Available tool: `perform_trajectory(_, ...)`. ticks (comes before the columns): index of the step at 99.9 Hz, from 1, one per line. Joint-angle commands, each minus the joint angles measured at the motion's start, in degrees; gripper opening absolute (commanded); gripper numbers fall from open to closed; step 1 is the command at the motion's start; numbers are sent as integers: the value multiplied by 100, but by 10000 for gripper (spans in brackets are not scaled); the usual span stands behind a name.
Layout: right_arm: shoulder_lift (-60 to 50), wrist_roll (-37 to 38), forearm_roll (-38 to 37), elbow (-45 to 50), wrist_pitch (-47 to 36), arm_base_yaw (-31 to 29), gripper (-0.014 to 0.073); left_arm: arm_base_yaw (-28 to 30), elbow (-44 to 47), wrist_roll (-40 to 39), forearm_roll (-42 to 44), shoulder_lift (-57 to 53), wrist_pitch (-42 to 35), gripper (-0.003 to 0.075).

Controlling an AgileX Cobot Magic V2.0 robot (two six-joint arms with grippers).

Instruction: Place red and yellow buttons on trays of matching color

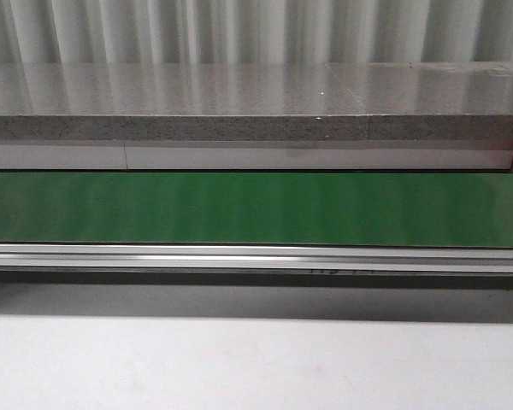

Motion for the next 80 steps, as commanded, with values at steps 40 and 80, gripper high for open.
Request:
perform_trajectory(40, -231, -2, -31, 39, -402, 22, -66, 446, -542, -1131, 929, 987, -505, 62)
perform_trajectory(80, -231, -2, -31, 39, -402, 22, -66, 1855, -1696, -1154, 896, 3144, 180, 455)
